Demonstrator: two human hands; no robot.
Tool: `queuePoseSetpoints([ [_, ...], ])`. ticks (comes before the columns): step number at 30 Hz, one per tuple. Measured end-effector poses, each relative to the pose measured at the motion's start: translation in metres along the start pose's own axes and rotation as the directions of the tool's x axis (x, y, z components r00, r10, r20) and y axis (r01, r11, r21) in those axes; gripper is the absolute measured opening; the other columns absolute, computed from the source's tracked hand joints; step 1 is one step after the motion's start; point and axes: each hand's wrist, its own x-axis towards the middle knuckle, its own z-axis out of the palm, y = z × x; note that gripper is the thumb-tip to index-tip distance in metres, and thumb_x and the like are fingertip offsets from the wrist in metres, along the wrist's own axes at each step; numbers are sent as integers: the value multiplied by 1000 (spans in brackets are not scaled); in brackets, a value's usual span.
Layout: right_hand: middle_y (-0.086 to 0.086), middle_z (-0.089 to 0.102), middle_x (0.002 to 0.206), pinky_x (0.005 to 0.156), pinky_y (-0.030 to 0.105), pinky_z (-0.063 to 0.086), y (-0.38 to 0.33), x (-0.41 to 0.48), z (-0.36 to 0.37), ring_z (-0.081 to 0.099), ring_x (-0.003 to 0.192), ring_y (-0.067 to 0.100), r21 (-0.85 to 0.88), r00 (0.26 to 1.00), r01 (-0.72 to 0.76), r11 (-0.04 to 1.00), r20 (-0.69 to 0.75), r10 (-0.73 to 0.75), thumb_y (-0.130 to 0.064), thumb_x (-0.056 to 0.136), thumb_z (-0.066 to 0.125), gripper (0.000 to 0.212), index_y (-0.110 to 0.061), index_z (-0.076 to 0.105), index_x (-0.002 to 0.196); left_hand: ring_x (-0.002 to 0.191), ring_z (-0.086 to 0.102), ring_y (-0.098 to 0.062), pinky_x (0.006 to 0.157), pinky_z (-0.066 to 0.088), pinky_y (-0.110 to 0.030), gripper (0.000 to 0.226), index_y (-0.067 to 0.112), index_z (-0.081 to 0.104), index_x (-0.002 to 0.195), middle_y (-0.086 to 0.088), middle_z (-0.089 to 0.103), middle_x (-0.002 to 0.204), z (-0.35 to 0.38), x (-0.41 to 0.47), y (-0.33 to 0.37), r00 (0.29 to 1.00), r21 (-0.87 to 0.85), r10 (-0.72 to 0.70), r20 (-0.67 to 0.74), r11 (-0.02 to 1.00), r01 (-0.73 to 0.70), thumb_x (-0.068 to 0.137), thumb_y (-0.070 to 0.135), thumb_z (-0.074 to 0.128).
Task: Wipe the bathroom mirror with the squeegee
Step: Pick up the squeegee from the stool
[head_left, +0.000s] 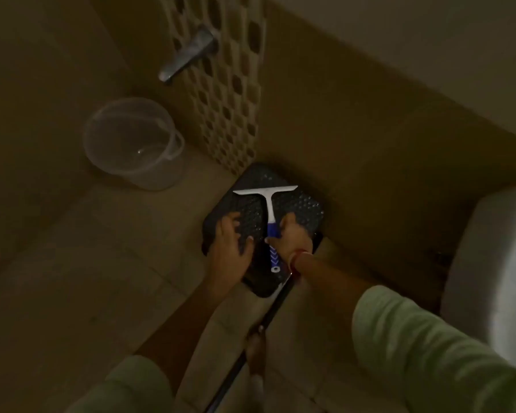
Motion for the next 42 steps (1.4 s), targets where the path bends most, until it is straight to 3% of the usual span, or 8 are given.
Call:
queuePoseSetpoints([
  [8,17,55,124,97,47,37,12,33,45,50,116,37,-121,987,-124,985,-117,110,-35,71,74,71,-14,30,123,91,46,17,73,33,2,48,6,43,125,-6,45,115,0,-32,-39,995,33,-58,-79,998,61,82,5,63],
  [10,18,58,119,96,46,37,16,39,54,52,114,37,-71,985,-119,990,-131,109,-32,73,73,62,-15,34,118,90,47,12,74,30,5,49,5,43,125,-10,47,116,1,-37,-45,996,49,-58,-61,997,61,81,3,63],
  [13,18,61,113,94,44,38,20,43,61,55,108,37,8,982,-104,995,-160,104,-27,76,69,50,-13,39,112,85,48,0,75,34,-3,50,6,41,127,-12,47,118,3,-45,-49,995,52,-81,-60,995,84,82,4,62],
  [19,13,63,100,81,34,45,12,18,50,61,93,32,323,967,-46,945,-223,123,-19,78,66,32,-21,37,93,92,45,21,71,35,4,43,6,42,122,2,46,107,3,-56,-30,984,-17,-79,-157,997,77,84,5,61],
  [25,1,59,82,67,34,49,-7,-54,-3,62,76,25,478,931,206,854,-364,-21,-21,76,67,32,-23,38,87,73,57,1,60,49,-22,36,23,37,115,11,52,92,-9,-57,13,985,-113,-81,-152,992,64,87,14,57],
  [31,-17,52,80,60,6,41,-23,-150,-104,55,73,-5,371,714,621,691,-631,-303,-27,75,69,30,-29,41,86,71,58,1,61,46,-15,26,30,37,103,7,57,83,-26,-60,122,979,-200,52,-199,975,-92,89,17,55],
  [36,-17,52,91,58,11,44,-22,-243,-200,54,73,3,109,401,803,586,-826,-396,-32,78,67,27,-25,44,91,78,57,9,65,44,-6,30,22,38,104,11,53,90,-40,-75,259,924,-320,272,-268,879,-352,86,3,53],
  [42,-16,52,91,52,22,47,2,-354,-301,54,67,9,-75,108,884,461,-927,-359,-32,80,64,22,-25,47,92,71,59,-3,65,50,-20,28,20,39,103,2,55,87,-42,-115,396,866,-454,416,-277,738,-499,85,2,52],
])
